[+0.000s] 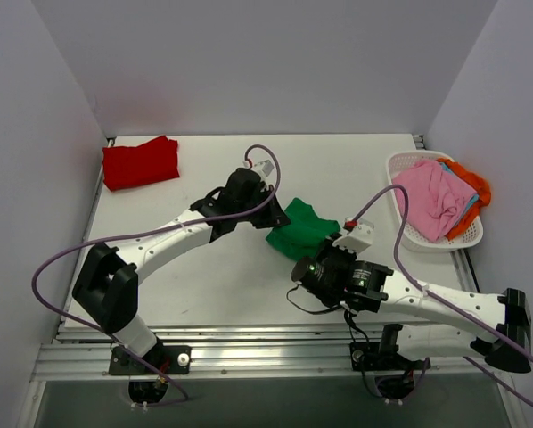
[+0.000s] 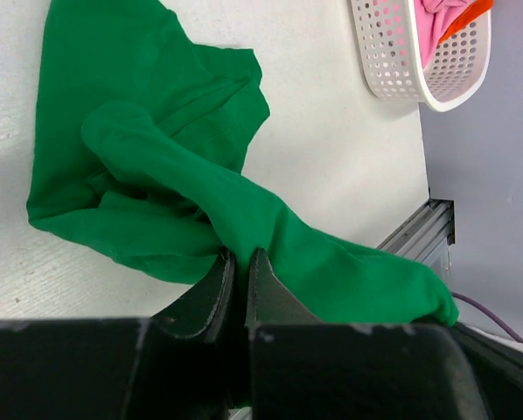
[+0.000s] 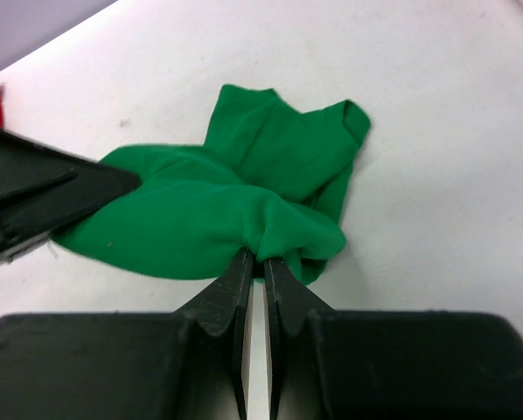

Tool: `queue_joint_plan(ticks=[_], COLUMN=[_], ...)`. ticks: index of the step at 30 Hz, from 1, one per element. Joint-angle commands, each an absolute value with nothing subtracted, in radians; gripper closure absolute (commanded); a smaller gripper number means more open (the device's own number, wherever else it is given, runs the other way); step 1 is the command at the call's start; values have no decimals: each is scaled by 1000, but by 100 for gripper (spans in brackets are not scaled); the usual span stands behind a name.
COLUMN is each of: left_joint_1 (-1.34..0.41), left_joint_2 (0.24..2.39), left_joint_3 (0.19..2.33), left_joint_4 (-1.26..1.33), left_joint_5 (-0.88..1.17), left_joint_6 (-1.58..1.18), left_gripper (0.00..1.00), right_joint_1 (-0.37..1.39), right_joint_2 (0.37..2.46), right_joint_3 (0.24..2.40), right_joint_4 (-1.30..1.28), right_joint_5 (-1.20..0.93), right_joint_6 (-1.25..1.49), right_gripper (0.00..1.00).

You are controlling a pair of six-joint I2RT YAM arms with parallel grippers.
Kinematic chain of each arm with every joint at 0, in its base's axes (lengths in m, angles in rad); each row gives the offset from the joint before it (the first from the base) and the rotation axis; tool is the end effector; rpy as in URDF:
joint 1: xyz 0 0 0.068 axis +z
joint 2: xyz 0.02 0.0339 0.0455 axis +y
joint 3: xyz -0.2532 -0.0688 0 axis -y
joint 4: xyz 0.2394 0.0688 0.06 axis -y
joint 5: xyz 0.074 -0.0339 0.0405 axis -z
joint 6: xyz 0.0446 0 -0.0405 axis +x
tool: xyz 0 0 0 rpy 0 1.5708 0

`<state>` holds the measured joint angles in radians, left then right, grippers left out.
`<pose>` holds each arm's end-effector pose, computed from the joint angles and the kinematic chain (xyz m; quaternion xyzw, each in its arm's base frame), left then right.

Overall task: Fold and stack the t-shirts
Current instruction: Fold the tshirt

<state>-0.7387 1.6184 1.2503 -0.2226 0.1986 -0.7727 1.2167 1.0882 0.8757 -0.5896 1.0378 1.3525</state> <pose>0.2712 -0.2589 0.2707 0.0317 0.8786 -0.3849 0.2809 0.1111 0.1896 0.2765 0.2401 0.7905 0.1826 0.5330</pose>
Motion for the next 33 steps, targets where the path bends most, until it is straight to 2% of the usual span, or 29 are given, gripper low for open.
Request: queue_joint_plan(ticks=[1,6,17,23,24,25,26,27,28,29,30,31,33], left_joint_1=[-726,-709,-637,-575,-552,-540,-526,-512,-490,-477,-466,-448,-434], left_joint_2=[1638,1675,1822,2112,2213,2270,2322,2432,2489,2541,2630,2663,2680], left_joint_3=[1316,1353,1439,1672,1786,1851,1923,2085,2176,2278,2457,2524,2600], left_joint_4=[-205,-215,-164,-167,-182,-189,-195,-234,-273,-320,-387,-402,-394], left_joint_5=[192,189,265,354,383,403,432,472,486,509,534,588,633], left_joint_6=[-750,-739,-738,-715,-710,-710,-709,-713,-716,-719,-733,-747,-778], left_gripper=[93,94,95,94,93,91,82,72,53,23,3,6,6], right_joint_1=[1123,988,766,620,592,528,493,465,427,416,413,411,408], right_joint_2=[1068,1069,1166,1362,1462,1518,1578,1683,1721,1750,1767,1763,1711], right_joint_3=[862,839,775,810,849,877,915,1019,1070,1116,1155,1195,1218], right_joint_4=[-464,-325,-101,-11,-2,50,45,16,-47,-72,-89,-97,-103], right_joint_5=[1039,939,764,756,758,747,732,732,730,738,765,775,781], right_joint_6=[1183,1010,882,902,907,894,882,900,902,903,905,899,890], right_gripper=[100,100,100,100,100,90,49,28,13,0,0,0,0])
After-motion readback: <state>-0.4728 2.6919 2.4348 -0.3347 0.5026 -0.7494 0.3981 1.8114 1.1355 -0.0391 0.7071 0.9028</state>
